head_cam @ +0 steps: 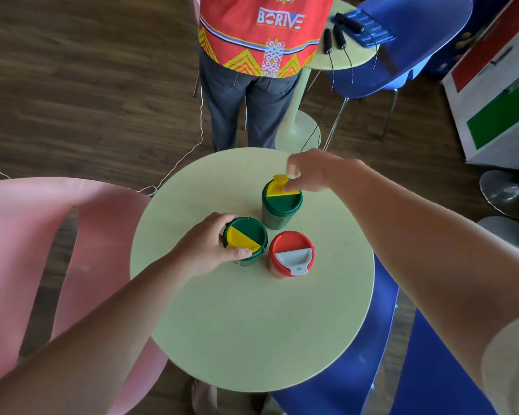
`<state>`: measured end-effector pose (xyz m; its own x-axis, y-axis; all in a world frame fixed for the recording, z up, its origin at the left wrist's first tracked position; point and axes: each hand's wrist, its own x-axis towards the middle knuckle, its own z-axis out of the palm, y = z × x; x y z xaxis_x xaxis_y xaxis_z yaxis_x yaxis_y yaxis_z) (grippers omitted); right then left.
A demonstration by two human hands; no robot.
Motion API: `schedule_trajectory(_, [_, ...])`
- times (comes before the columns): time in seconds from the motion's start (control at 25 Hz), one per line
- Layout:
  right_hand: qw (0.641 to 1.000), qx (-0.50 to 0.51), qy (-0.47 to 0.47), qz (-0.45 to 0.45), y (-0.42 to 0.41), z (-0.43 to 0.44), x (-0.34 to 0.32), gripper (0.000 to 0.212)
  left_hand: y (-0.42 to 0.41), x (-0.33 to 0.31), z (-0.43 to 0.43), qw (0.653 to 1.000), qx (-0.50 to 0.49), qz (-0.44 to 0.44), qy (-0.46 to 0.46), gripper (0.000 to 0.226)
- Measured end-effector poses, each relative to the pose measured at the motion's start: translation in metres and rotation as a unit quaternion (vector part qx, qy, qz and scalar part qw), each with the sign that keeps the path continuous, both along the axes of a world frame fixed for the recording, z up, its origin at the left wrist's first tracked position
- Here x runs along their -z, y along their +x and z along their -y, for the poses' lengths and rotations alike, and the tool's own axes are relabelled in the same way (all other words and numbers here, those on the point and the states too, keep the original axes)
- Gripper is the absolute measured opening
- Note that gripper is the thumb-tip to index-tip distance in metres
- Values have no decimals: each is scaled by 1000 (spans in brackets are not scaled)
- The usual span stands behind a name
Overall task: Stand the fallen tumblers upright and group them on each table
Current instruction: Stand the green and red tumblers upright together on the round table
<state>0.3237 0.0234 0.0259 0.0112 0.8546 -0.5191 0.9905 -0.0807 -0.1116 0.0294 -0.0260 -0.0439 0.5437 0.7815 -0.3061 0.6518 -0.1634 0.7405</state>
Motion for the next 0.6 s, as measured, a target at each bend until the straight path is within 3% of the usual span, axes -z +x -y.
schedule_trajectory(0.12, [998,-43,-17,-45,-9,-2,1,62,0,-2,1,1000,1,-7,-1,85])
schedule_trajectory(0.32, [995,-33,-18,-92,-8,4,0,30,1,-4,5,1000,-13,-10,11,91])
schedule_trajectory(0.6, [993,-79,5,-82,-20,10,8,35,4,-4,11,999,-34,1,14,81])
